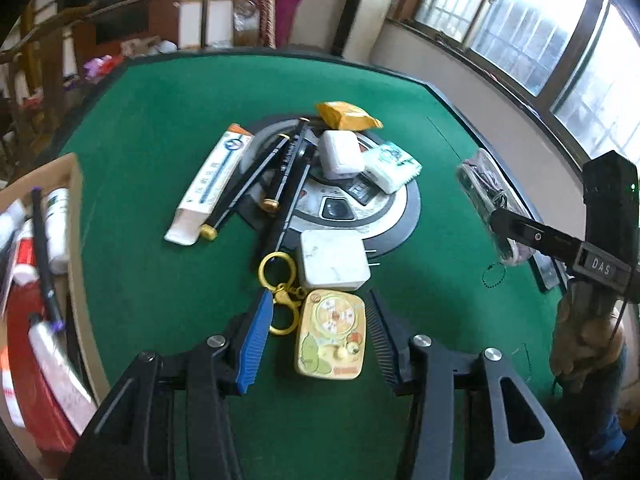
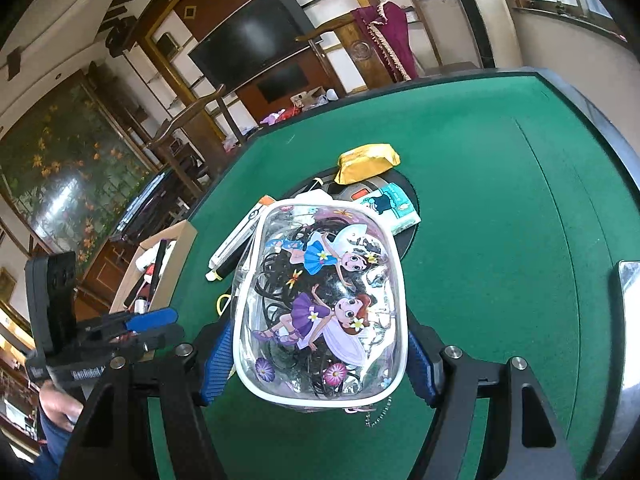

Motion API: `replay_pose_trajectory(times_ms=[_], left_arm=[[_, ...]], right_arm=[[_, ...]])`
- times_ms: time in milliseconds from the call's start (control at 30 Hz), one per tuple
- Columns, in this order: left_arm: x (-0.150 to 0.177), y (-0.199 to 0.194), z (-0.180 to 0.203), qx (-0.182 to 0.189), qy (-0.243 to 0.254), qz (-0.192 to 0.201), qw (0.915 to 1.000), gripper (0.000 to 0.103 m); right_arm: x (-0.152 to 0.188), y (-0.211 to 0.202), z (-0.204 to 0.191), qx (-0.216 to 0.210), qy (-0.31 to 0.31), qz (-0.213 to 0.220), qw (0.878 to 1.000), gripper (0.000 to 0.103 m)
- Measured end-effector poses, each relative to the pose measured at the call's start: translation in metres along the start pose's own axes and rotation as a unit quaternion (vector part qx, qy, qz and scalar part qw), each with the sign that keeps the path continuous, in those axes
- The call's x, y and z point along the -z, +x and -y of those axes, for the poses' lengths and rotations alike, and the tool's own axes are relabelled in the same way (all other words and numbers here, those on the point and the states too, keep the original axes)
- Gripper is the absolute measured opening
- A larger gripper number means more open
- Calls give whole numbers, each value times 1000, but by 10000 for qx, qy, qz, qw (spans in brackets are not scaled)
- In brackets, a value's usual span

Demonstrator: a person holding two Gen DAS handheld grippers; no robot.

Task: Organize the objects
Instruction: 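Grasp the yellow cartoon tin with the left gripper while the right holds the pouch, then carry the pouch and yellow tin toward the cardboard tray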

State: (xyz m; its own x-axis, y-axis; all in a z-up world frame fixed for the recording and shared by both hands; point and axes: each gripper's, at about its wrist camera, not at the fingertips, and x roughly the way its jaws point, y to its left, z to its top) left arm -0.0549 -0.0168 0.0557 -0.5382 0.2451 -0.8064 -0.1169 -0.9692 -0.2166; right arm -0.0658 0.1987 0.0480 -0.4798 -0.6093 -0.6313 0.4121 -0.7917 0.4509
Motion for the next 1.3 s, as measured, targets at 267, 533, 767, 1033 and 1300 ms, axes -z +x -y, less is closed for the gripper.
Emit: replay_pose_trajectory(times_ms=[267, 533, 767, 1033, 1300], left_arm=[[19, 31, 37, -812, 928, -330, 9918, 53], [24, 55, 37, -955, 1012, -252, 9900, 46], [33, 43, 23, -616, 745, 212, 9951, 46], [32, 1, 13, -376, 547, 1048, 9923, 46], [30, -28, -3, -258, 351, 1391, 9893, 46]], right_arm=[[1, 0, 0, -32, -13, 7, 10000, 77], [4, 2, -5, -32, -83, -25, 10000, 77], [9, 11, -14, 36, -213, -82, 9997, 77], [18, 17, -50, 240, -488, 143, 9984, 76], [24, 21, -77, -38, -310, 261, 9992, 77]])
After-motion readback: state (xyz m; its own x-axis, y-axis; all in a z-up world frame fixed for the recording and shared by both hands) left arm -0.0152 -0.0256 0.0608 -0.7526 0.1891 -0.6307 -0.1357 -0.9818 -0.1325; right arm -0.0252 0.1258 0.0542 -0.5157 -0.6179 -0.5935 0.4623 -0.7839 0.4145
